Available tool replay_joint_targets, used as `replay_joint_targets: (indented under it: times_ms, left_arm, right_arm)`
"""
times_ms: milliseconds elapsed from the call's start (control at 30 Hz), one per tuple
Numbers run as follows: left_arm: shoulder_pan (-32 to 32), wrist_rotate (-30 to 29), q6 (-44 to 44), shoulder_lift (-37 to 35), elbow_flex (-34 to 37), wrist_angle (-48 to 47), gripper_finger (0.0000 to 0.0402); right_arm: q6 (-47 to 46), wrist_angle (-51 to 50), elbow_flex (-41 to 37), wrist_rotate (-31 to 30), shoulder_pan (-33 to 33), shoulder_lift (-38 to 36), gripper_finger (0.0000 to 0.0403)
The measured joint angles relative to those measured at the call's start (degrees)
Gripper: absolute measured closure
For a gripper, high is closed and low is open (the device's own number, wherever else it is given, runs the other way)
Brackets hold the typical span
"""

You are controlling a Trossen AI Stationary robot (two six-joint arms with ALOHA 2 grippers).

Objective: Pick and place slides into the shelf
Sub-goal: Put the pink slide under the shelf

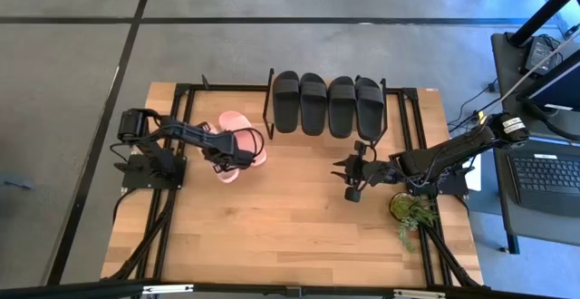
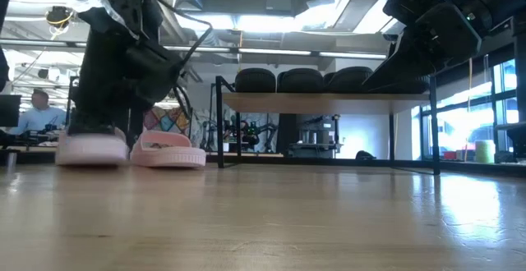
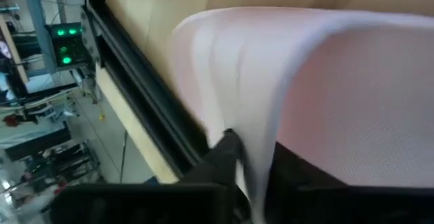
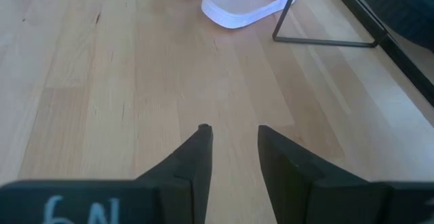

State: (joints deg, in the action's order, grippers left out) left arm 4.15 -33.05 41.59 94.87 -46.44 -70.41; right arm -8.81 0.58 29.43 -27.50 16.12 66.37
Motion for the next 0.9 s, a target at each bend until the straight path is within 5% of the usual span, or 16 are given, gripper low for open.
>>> replay_joint_targets:
  times_ms: [267, 533, 733, 900]
  left_arm:
    - [-4.0, 1.9, 3.1, 0.0, -4.2, -12.1, 0.0396]
    - [-12.4, 9.7, -1.8, 0.0, -17.2, -17.8, 0.0396]
    - [-18.0, 13.2, -9.0, 0.0, -25.7, -10.7, 0.0398]
    - [-20.1, 13.0, -18.7, 0.0, -28.8, 4.1, 0.0399]
  right_arm:
    - [-0.1, 0.0, 0.0, 0.0, 0.0, 0.0, 0.0282]
    - [-0.1, 0.0, 0.0, 0.0, 0.0, 0.0, 0.0282]
    - [-0.1, 0.0, 0.0, 0.0, 0.0, 0.0, 0.0282]
    - [-0.1, 0.0, 0.0, 0.0, 0.0, 0.0, 0.0282]
